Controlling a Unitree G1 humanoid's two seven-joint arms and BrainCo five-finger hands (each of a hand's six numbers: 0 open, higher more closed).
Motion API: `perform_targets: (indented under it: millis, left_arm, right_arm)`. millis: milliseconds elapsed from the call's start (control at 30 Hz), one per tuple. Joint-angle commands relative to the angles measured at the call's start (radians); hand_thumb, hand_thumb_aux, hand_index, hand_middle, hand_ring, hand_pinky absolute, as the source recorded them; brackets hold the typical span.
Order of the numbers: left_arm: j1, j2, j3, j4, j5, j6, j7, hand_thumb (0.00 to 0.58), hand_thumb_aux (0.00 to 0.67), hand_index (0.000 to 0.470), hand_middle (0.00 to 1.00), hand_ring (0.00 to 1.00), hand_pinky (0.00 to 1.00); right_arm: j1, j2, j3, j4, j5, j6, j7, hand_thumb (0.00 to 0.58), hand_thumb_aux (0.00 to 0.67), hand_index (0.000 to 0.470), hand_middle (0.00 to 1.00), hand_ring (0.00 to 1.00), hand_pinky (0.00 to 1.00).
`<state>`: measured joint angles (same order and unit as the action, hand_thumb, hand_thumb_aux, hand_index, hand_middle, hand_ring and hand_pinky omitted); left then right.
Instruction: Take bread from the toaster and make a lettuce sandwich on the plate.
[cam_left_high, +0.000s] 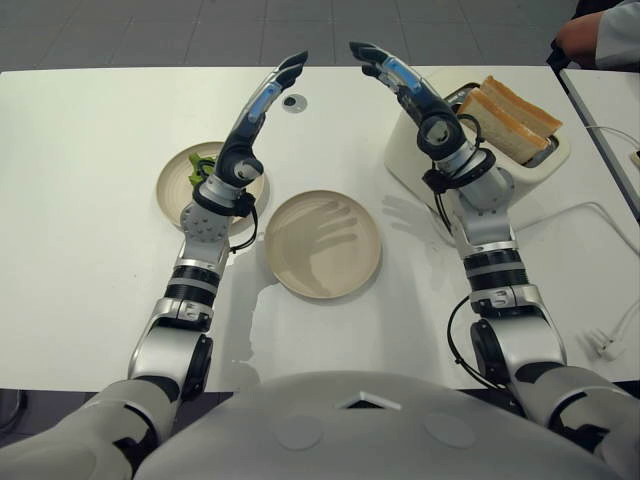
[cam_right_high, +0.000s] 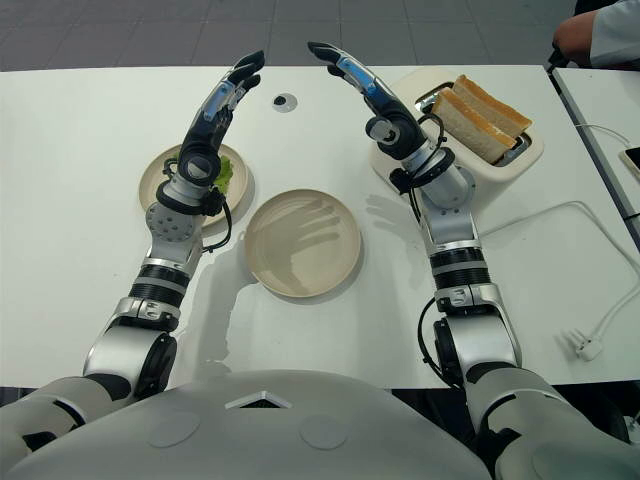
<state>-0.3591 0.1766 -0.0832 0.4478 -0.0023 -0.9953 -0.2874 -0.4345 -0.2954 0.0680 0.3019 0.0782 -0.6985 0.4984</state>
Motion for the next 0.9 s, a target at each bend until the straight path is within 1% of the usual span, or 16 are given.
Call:
perform_targets:
  millis: [33,567,600,667,700,767,800,833,900]
  left_arm:
    - [-0.003,0.006,-0.002,0.005,0.001,0.009,-0.006,0.0,0.0,0.0,0.0,0.0,0.0]
    - [-0.006,0.004,-0.003,0.007,-0.002,0.011,-0.012,0.0,0.0,0.0,0.0,0.0,0.0]
    - [-0.006,0.004,-0.003,0.005,-0.001,0.011,-0.011,0.0,0.0,0.0,0.0,0.0,0.0]
    - [-0.007,0.001,-0.005,0.001,-0.001,0.014,-0.011,0.0,0.0,0.0,0.0,0.0,0.0]
    - [-0.008,0.0,-0.006,0.002,0.001,0.015,-0.01,0.0,0.0,0.0,0.0,0.0,0.0]
    - [-0.006,-0.004,-0.009,-0.006,0.011,0.018,-0.006,0.0,0.0,0.0,0.0,0.0,0.0]
    - [-0.005,-0.006,-0.01,-0.008,0.013,0.019,-0.005,0.0,0.0,0.0,0.0,0.0,0.0]
    - [-0.005,-0.006,-0.011,-0.009,0.013,0.02,-0.005,0.0,0.0,0.0,0.0,0.0,0.0]
    - [-0.007,-0.006,-0.014,-0.001,0.014,0.018,-0.006,0.0,0.0,0.0,0.0,0.0,0.0]
  right_arm:
    - [-0.014,-0.003,-0.003,-0.011,0.013,0.005,0.009,0.0,0.0,0.0,0.0,0.0,0.0]
    - [-0.02,-0.012,-0.01,-0.02,0.007,0.001,0.009,0.0,0.0,0.0,0.0,0.0,0.0]
    - [-0.024,-0.043,-0.025,-0.023,-0.011,-0.013,0.008,0.0,0.0,0.0,0.0,0.0,0.0]
    - [-0.039,-0.147,-0.101,-0.055,-0.046,-0.029,-0.007,0.0,0.0,0.0,0.01,0.01,0.01]
    - [-0.046,-0.211,-0.155,-0.08,-0.085,-0.041,-0.026,0.0,0.0,0.0,0.0,0.0,0.0]
    - [-0.052,-0.349,-0.258,-0.117,-0.224,-0.069,-0.081,0.0,0.0,0.0,0.0,0.0,0.0]
    - [-0.048,-0.407,-0.299,-0.124,-0.285,-0.062,-0.107,0.0,0.0,0.0,0.0,0.0,0.0]
    - [-0.04,-0.461,-0.326,-0.115,-0.347,-0.037,-0.131,0.0,0.0,0.0,0.04,0.04,0.04]
    - [-0.035,-0.551,-0.336,-0.033,-0.486,0.037,-0.203,0.0,0.0,0.0,0.06,0.06,0.06]
